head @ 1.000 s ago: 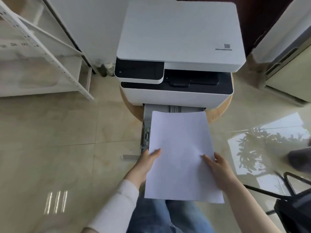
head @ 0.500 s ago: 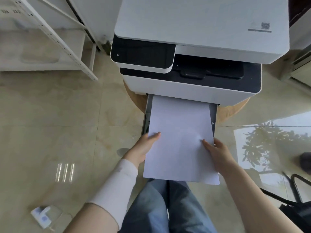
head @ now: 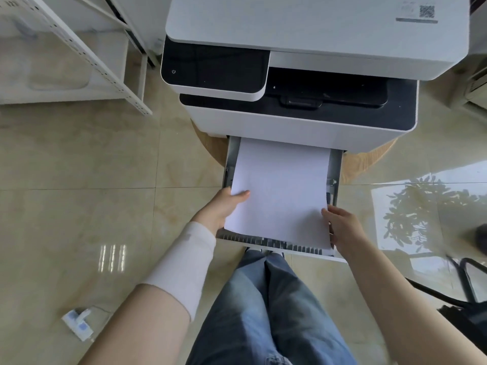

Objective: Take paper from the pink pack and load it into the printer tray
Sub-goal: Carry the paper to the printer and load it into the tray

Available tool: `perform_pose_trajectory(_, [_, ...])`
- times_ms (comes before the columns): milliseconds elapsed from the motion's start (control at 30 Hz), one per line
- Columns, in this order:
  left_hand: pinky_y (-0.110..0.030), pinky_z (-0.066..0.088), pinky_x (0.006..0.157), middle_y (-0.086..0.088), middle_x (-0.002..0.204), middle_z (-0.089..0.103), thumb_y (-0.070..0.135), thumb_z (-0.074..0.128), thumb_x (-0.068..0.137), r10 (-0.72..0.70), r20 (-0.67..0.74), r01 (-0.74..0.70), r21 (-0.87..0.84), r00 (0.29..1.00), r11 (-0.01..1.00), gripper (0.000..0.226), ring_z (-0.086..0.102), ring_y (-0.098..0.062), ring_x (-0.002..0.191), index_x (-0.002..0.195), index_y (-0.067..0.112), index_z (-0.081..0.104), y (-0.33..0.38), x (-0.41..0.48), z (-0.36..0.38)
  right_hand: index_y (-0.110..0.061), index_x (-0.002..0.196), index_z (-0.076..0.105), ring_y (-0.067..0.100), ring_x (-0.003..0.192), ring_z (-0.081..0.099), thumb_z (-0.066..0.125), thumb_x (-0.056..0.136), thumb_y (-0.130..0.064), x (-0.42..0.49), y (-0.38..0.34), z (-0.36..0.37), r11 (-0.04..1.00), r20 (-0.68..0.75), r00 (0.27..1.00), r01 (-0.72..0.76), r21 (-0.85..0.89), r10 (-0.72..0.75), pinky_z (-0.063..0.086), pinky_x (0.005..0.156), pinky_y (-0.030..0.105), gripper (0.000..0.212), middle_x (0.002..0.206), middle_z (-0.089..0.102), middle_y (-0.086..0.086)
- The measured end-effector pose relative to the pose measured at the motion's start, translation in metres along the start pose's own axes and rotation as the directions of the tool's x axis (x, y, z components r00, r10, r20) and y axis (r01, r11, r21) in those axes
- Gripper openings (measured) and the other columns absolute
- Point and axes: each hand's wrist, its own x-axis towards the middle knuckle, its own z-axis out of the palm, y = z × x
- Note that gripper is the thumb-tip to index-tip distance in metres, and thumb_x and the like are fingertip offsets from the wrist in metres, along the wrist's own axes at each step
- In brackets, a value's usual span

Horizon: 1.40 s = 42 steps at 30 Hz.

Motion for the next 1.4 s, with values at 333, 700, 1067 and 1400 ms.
perform_pose_trajectory(333, [-0.046,0.041,0.102,-0.009,0.13,0.054,0.029,0.056,0.087,0.055,-0.142,-0.03,0.169,0.988,0.985,0.05,0.052,-0.028,0.116,0.13,0.005,0.043,-0.005,0.01,0.007,-0.013,0.114,0.062,0.021,0.087,0.053,0.053,0.086,0.003,0.002,-0.008,0.022,0.991,-0.271,0.962,-0.003,0.132,0.039,0.05,0.086,0.034,0.033,0.098,0.059,0.006])
perform_pose_trajectory(700, [-0.037,0.043,0.085,-0.025,0.117,0.057,0.004,0.044,0.094,0.361,-0.348,-0.113,0.567,0.865,0.816,0.03,0.051,-0.038,0.109,0.123,-0.003,0.046,-0.032,0.01,0.014,-0.017,0.109,0.061,0.023,0.089,0.061,0.041,0.085,0.004,0.004,0.01,0.046,0.989,-0.447,0.884,0.149,-0.009,-0.138,0.049,0.075,0.033,0.038,0.102,0.069,0.006])
perform_pose_trajectory(1067, [-0.035,0.041,0.09,-0.017,0.114,0.05,0.006,0.062,0.085,0.577,-0.369,-0.174,0.716,0.728,0.676,0.033,0.044,-0.03,0.11,0.116,0.004,0.052,-0.038,0.001,0.019,-0.009,0.137,0.038,0.035,0.108,0.045,0.062,0.083,-0.005,-0.008,0.038,0.043,0.737,-0.321,0.754,0.303,-0.604,-0.573,0.032,0.085,0.033,0.059,0.122,0.057,0.015])
perform_pose_trajectory(1400, [-0.043,0.032,0.102,-0.022,0.137,0.037,0.015,0.079,0.069,0.53,-0.428,-0.131,0.675,0.732,0.726,0.087,0.035,-0.038,0.124,0.138,0.005,0.027,-0.046,0.01,0.009,-0.004,0.139,0.031,0.038,0.125,0.03,0.079,0.069,-0.029,-0.003,0.05,0.024,0.614,-0.247,0.762,0.239,-0.753,-0.599,0.02,0.108,0.04,0.089,0.14,0.036,0.022])
